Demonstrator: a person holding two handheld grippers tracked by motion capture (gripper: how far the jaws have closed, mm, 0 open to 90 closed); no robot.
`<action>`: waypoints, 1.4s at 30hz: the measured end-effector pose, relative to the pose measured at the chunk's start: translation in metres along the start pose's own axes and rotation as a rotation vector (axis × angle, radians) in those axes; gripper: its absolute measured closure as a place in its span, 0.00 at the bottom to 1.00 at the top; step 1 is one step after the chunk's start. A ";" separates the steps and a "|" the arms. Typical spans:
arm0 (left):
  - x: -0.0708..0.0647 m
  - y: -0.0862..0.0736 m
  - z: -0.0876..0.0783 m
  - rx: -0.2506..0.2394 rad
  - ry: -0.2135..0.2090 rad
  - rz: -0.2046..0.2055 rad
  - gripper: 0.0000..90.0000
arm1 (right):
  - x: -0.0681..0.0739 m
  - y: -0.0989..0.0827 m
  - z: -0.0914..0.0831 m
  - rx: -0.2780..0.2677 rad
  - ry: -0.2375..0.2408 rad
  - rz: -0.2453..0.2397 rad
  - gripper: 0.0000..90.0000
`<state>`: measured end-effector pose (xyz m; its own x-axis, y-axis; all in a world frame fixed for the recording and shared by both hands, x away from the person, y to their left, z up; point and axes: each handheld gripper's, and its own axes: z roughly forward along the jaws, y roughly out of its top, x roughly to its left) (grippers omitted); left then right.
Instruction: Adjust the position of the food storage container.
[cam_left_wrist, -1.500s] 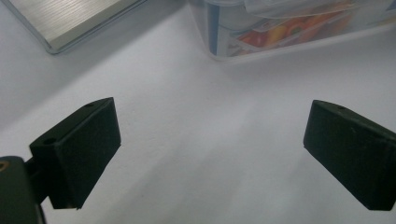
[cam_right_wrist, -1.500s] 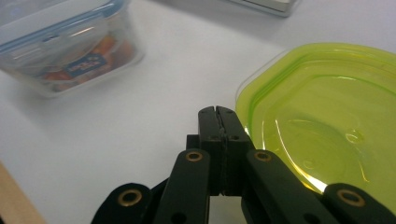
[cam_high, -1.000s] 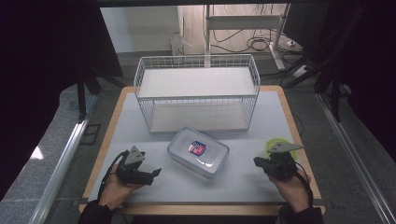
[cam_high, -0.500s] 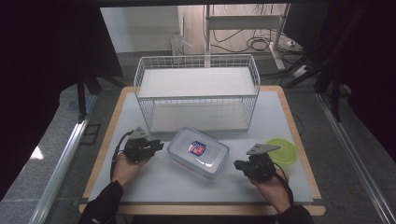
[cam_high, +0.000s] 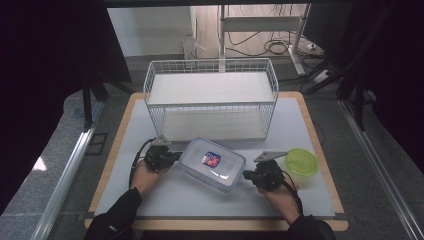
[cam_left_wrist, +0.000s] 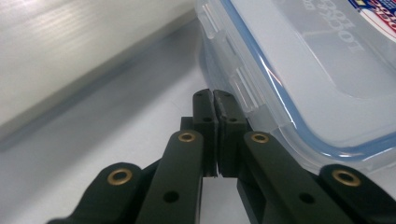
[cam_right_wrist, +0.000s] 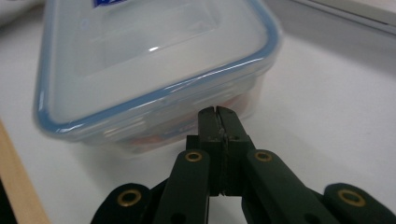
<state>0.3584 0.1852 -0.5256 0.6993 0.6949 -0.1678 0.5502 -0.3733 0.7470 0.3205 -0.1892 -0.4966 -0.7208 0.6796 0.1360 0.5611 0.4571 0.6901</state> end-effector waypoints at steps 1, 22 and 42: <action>0.000 0.000 0.000 0.000 0.000 0.000 0.99 | 0.000 0.000 0.000 0.000 0.000 0.000 1.00; -0.046 -0.024 -0.027 0.044 -0.026 -0.040 1.00 | -0.022 0.015 0.021 0.020 -0.090 0.042 1.00; -0.050 -0.037 -0.051 0.010 0.139 0.024 0.55 | -0.020 0.007 -0.005 -0.021 -0.072 -0.009 0.83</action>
<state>0.2802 0.1955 -0.5120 0.6427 0.7638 -0.0590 0.5392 -0.3963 0.7431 0.3367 -0.2024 -0.4906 -0.6943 0.7154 0.0786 0.5456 0.4519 0.7058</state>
